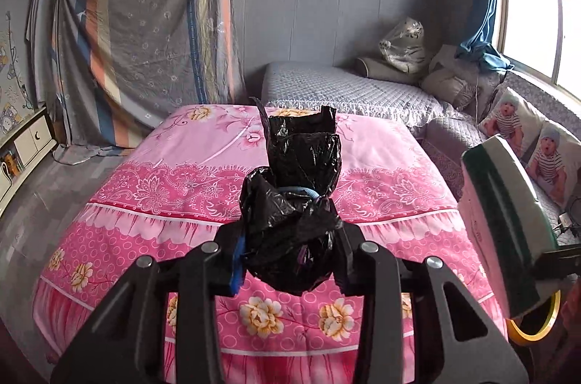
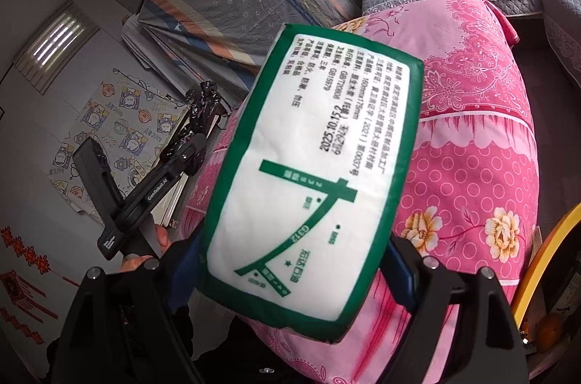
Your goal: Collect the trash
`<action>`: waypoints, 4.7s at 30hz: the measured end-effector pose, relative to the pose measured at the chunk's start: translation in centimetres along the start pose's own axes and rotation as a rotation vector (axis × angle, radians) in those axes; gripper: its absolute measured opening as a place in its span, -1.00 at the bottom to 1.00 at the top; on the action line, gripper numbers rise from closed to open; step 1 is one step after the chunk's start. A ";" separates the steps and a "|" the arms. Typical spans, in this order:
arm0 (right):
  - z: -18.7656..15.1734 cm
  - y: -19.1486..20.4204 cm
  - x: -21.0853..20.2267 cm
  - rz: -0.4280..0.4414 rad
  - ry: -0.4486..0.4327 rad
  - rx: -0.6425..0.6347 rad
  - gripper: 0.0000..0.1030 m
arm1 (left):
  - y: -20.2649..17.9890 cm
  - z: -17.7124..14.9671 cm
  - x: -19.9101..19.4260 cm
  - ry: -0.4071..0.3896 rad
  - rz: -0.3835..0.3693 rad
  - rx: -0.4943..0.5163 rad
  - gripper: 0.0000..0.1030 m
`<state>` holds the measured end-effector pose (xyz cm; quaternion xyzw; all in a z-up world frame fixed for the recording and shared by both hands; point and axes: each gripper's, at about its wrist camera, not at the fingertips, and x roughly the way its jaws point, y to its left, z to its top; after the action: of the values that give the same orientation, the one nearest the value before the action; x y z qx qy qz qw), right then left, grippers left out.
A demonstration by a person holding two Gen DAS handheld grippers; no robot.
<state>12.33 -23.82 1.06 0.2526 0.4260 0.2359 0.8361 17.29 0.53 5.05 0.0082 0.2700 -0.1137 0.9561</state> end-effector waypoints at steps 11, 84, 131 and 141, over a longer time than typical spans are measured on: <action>-1.6 -3.6 -6.1 -0.053 -0.138 0.066 0.57 | -7.8 0.5 -3.8 -0.071 -0.111 0.140 -0.32; -8.9 9.6 0.6 -0.798 -0.553 -0.267 0.85 | 0.2 -7.3 -11.1 -0.282 0.157 0.057 0.84; -12.2 8.7 1.9 -0.826 -0.574 -0.257 0.85 | 0.7 -10.7 -9.9 -0.207 0.191 -0.074 0.84; -12.2 9.1 1.8 -0.833 -0.600 -0.273 0.85 | 0.6 -10.9 -9.8 -0.185 0.186 -0.078 0.84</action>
<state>1.51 -13.15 -0.53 0.0074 0.1978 -0.1455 0.9694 3.67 4.00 0.84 -0.0146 0.1829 -0.0140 0.9829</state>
